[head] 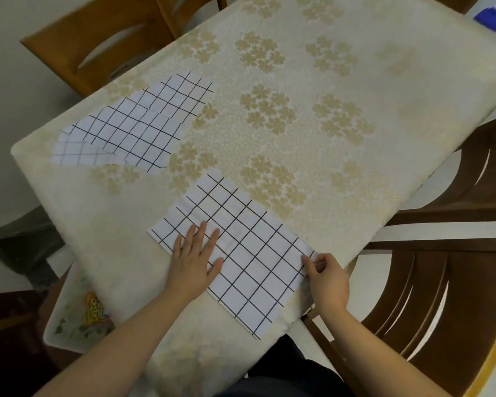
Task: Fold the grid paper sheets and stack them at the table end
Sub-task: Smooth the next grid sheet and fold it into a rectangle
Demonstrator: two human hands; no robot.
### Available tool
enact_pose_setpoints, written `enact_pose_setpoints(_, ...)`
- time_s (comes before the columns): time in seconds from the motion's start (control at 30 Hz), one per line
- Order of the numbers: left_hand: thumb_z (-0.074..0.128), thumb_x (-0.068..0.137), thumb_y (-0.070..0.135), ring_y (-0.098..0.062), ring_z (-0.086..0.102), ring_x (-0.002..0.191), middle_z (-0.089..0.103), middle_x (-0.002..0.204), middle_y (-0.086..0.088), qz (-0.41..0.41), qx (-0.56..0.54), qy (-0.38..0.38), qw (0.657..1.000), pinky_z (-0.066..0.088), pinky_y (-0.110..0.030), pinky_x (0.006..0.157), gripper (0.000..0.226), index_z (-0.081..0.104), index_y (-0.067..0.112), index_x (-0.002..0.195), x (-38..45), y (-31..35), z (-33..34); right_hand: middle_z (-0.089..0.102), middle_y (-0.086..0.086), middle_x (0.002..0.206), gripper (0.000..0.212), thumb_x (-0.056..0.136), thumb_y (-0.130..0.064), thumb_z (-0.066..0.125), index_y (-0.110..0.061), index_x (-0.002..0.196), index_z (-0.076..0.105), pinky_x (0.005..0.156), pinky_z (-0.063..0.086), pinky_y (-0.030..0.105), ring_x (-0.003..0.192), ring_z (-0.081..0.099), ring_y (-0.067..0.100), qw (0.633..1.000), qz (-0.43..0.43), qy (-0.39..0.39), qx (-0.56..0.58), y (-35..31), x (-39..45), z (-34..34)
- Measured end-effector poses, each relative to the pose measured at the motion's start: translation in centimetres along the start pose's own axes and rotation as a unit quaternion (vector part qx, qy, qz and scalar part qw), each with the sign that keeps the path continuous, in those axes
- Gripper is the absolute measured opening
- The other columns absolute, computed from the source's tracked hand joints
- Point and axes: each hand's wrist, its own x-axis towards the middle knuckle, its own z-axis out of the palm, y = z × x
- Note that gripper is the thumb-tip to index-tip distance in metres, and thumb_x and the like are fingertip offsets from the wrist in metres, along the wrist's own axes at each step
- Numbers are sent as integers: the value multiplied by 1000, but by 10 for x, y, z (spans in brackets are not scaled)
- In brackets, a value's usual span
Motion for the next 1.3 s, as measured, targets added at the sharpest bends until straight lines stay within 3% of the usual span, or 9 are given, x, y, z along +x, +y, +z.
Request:
enact_pose_setpoints(0.5, 19, 92, 66, -34, -4, 149, -3, 163, -11, -32, 7, -17, 999, 7, -63, 114, 74, 5, 31, 155, -5, 2, 4, 62, -12, 74, 25, 88, -50, 61, -25, 85, 59, 67, 54, 37, 70, 60, 11, 1000, 14, 20, 17, -3, -3, -2)
enact_pose_setpoints(0.67, 16, 91, 67, -32, -8, 149, -9, 162, -10, -39, 4, -26, 999, 3, -63, 113, 74, -2, 33, 154, -4, 3, 2, 50, -16, 73, 34, 87, -49, 64, -27, 109, 50, 71, 56, 42, 72, 58, 14, 998, 54, 20, 24, -9, -2, -4)
enact_pose_setpoints(0.77, 10, 91, 68, -27, -14, 148, -14, 162, -6, -42, -7, -30, 999, -3, -59, 115, 73, -7, 34, 153, -4, 2, 0, 51, -12, 70, 33, 93, -43, 59, -23, 117, 48, 60, 50, 33, 64, 52, 7, 998, 46, 30, 35, -14, -1, -7)
enact_pose_setpoints(0.87, 12, 95, 62, -21, -8, 149, -5, 163, -3, -51, -53, 1, 997, 1, -52, 118, 69, 2, 29, 155, -7, 0, -8, 58, -11, 71, 24, 96, -41, 54, -21, 110, 54, 53, 42, 25, 63, 57, 8, 999, 0, 30, 41, -26, 1, -10)
enact_pose_setpoints(0.93, 25, 97, 52, -23, 2, 150, 7, 163, -6, -72, -94, 43, 992, 7, -50, 118, 65, 15, 25, 155, -12, 1, -13, 60, -12, 72, 19, 97, -38, 53, -21, 102, 56, 52, 39, 23, 63, 58, 8, 999, -40, 9, 36, -39, 3, -11)
enact_pose_setpoints(1.03, 45, 90, 36, -31, 22, 144, 29, 155, -12, -123, -175, 112, 970, 22, -49, 113, 62, 34, 18, 148, -15, -1, -27, 61, -10, 74, 14, 96, -33, 57, -19, 98, 60, 52, 40, 21, 65, 56, 10, 992, -109, -59, 34, -60, 13, -5)
enact_pose_setpoints(1.13, 50, 91, 19, -26, 44, 126, 48, 139, -11, -141, -277, 155, 938, 37, -42, 104, 48, 47, 11, 138, -14, -7, -41, 63, -7, 81, 14, 94, -30, 62, -17, 97, 67, 58, 37, 12, 70, 55, 6, 977, -173, -127, -12, -81, 26, 10)
enact_pose_setpoints(1.23, 52, 95, 10, -16, 58, 93, 60, 116, -6, -244, -443, 122, 854, 48, -31, 86, 29, 58, 20, 121, -18, -12, -46, 64, -6, 88, 15, 92, -28, 63, -17, 100, 70, 61, 36, 7, 84, 61, 12, 965, -208, -156, -38, -99, 38, 27)
enact_pose_setpoints(1.3, 53, 95, 11, -19, 63, 83, 65, 97, -3, -314, -527, 103, 783, 52, -32, 77, 19, 61, 26, 104, -28, -10, -44, 65, 0, 98, 20, 92, -26, 63, -16, 108, 68, 68, 40, 18, 95, 62, 18, 958, -226, -164, -65, -111, 45, 36)
